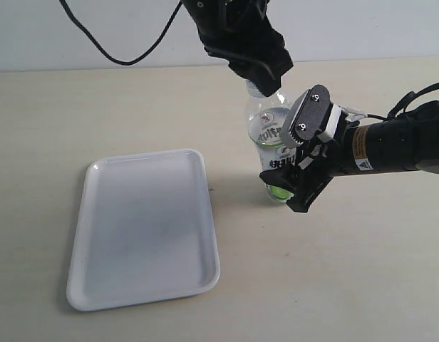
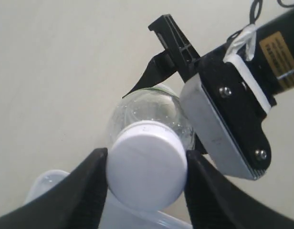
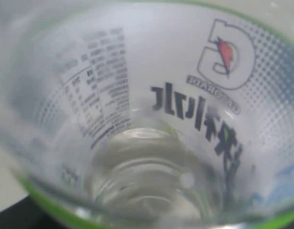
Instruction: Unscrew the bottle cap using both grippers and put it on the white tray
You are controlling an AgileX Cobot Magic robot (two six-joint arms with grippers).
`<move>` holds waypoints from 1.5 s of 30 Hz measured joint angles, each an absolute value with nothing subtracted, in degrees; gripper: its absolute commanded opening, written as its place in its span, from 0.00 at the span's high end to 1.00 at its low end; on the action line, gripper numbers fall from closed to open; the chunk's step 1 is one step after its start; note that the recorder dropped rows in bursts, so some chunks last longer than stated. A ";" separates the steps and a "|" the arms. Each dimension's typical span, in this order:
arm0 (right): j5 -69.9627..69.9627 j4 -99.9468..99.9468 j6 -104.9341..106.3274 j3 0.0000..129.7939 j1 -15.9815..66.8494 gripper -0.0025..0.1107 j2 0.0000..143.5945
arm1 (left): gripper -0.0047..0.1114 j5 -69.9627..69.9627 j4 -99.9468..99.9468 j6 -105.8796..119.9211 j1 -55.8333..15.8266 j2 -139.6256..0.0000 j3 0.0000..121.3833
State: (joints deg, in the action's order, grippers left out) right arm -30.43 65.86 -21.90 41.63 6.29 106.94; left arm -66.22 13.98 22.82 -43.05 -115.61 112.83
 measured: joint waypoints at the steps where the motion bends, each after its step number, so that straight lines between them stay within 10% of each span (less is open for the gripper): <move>1: -30.43 65.86 -21.90 41.63 6.29 0.98 106.94 | 0.96 -66.22 13.98 20.40 -43.05 -115.61 112.83; 45: -29.98 64.37 -21.79 41.63 6.29 0.98 106.94 | 0.96 -68.75 8.68 23.52 -40.66 -97.91 112.42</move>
State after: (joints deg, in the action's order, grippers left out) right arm -29.98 64.37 -21.79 41.63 6.29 106.94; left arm -68.75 8.68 23.52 -40.66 -97.91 112.42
